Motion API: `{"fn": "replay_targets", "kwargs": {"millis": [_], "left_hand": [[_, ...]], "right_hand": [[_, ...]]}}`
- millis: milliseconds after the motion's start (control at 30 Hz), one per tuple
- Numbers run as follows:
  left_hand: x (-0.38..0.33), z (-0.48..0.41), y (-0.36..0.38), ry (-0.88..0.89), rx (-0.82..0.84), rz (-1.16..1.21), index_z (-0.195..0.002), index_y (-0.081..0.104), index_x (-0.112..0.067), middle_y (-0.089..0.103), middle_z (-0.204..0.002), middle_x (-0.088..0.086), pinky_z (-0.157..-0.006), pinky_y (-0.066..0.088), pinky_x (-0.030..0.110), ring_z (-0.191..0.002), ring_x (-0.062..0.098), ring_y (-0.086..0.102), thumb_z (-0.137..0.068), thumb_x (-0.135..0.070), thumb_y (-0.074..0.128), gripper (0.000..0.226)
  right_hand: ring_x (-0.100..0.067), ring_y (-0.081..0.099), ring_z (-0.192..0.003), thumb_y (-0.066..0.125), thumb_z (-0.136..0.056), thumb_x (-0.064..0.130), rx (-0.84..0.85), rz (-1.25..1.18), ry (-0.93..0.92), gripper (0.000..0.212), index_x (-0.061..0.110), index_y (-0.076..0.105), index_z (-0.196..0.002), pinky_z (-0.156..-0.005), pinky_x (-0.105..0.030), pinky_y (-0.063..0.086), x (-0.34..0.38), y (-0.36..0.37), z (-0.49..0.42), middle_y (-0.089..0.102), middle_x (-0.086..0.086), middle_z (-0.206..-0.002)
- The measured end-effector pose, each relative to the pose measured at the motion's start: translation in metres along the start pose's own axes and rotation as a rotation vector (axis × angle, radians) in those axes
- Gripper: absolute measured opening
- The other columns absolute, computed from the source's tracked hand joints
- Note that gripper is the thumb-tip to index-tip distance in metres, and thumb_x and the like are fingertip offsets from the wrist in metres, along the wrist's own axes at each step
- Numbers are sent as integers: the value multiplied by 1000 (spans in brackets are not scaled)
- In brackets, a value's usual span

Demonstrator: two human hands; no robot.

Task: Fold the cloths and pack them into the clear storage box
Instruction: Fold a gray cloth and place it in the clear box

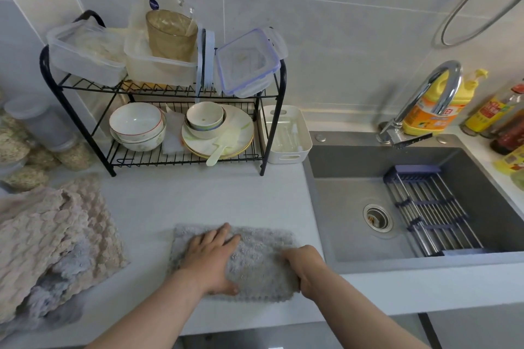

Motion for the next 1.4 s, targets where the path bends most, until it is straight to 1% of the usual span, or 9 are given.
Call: {"fn": "replay_targets", "kwargs": {"millis": [333, 500, 800, 900, 1000, 1133, 1233, 1333, 1400], "left_hand": [[98, 37, 16, -168, -425, 168, -150, 32, -22, 18, -160, 0, -119, -2, 33, -148, 18, 9, -79, -67, 17, 85], [136, 58, 49, -305, -331, 136, -140, 49, -18, 41, -150, 2, -118, -5, 28, -137, 23, 38, -90, -54, 28, 66], [139, 57, 46, -287, -372, 153, -140, 49, -22, 42, -150, -1, -117, 0, 29, -138, 20, 38, -89, -49, 34, 60], [141, 57, 47, -272, -359, 155, -140, 50, -22, 43, -149, 0, -117, 0, 29, -138, 20, 38, -89, -49, 35, 59], [141, 61, 48, -278, -390, 154, -140, 49, -19, 40, -151, 2, -117, 2, 31, -140, 20, 34, -93, -52, 28, 61], [101, 49, 23, -61, -516, 221, -149, 30, -13, 20, -158, 4, -118, 5, 36, -148, 18, 10, -94, -47, 36, 65], [58, 19, 17, 120, -477, 89, -152, 21, -15, 18, -160, 5, -116, 6, 39, -148, 18, 3, -92, -55, 38, 74], [57, -3, 35, 10, -302, 37, -149, 30, -10, 29, -157, 7, -112, 11, 42, -147, 19, 2, -94, -65, 21, 79], [59, -4, 40, -16, -253, -7, -153, 10, -12, 5, -162, 5, -115, 2, 41, -146, 15, -14, -89, -70, 3, 87]], "right_hand": [[-24, 68, -94, 63, -84, 10, 22, -155, -400, 57, 30, 43, -134, -79, -46, 59, 58, -34, 16, 66, 0, -113], [-8, 63, -100, 61, -90, 17, 138, 28, -631, 67, 46, 29, -141, -88, -37, 56, 83, 24, 61, 59, 14, -118], [-14, 54, -110, 59, -86, 16, 261, 511, -622, 75, 32, 22, -149, -88, -28, 50, 68, 147, 50, 44, 8, -133], [-15, 58, -102, 59, -85, 23, 270, 534, -657, 59, 31, 38, -140, -88, -30, 51, 60, 152, 48, 49, 7, -129], [-19, 59, -66, 54, -91, 14, 223, 261, -629, 21, 29, 63, -103, -58, -30, 53, 63, 125, 50, 62, 3, -87], [-19, 59, -66, 53, -86, 16, -80, 265, -554, 15, 26, 64, -82, -62, -36, 53, 53, 62, 20, 65, 0, -75], [-22, 47, -57, 54, -81, 30, -8, 321, -420, 25, 14, 49, -63, -57, -34, 40, 30, 57, 9, 53, -3, -60], [-18, 41, -55, 62, -71, 51, 56, 315, -424, 40, 16, 46, -61, -56, -30, 33, 27, 68, 16, 44, -4, -57], [-17, 48, -56, 70, -71, 41, 92, 336, -398, 35, 13, 52, -63, -53, -28, 40, 27, 73, 18, 51, 0, -59]]}}
Point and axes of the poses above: each hand's wrist, its own z-axis away from the middle knuckle, its own y-axis out of the palm, x = y × z, the point moved 5 cm from there along -z, towards the middle knuckle
